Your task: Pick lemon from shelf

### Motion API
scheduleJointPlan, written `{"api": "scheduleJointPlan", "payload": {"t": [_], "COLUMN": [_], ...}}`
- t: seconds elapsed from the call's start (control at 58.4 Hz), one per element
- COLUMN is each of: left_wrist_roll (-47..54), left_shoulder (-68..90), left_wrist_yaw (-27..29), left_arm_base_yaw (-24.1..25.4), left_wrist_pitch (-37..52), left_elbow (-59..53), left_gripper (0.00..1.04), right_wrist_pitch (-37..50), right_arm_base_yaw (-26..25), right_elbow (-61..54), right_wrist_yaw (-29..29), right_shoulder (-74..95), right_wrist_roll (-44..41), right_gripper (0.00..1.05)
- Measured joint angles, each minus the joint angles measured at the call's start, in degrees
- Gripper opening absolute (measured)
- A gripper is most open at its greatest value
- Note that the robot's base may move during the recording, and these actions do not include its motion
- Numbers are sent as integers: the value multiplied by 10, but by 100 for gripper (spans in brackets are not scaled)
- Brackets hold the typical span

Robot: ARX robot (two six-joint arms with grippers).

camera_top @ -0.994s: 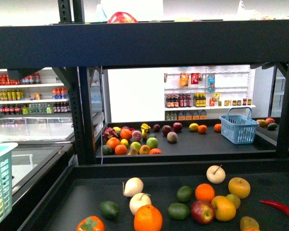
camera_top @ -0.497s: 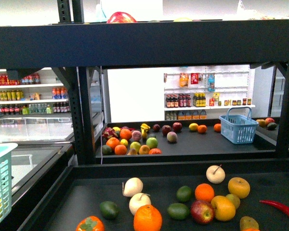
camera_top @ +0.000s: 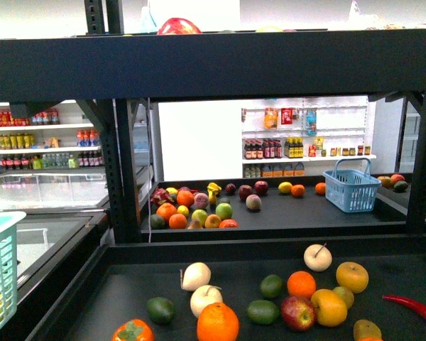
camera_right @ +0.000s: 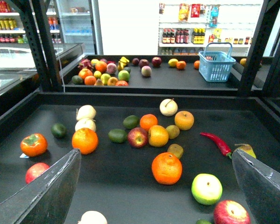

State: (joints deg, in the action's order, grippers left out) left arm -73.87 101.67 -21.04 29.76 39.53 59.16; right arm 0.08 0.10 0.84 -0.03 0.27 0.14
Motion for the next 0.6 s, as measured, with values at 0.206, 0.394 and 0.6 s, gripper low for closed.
{"api": "scheduleJointPlan", "payload": {"t": [0.206, 0.394, 0.6], "left_wrist_roll": [60, 134, 287], "left_shoulder": [-77, -169, -316], "left_wrist_yaw": [12, 48, 124], "left_arm_base_yaw": [-5, -11, -48], "left_wrist_pitch": [-106, -234, -364], "left_elbow": [-19, -23, -82], "left_gripper": [97, 97, 96], "right_wrist_pitch": [0, 0, 0], "right_arm_base_yaw": [0, 0, 0], "right_elbow": [0, 0, 0], "right_wrist_yaw": [0, 0, 0], "right_shoulder": [0, 0, 0], "right_wrist_roll": [0, 0, 0], "right_gripper": [97, 97, 97]}}
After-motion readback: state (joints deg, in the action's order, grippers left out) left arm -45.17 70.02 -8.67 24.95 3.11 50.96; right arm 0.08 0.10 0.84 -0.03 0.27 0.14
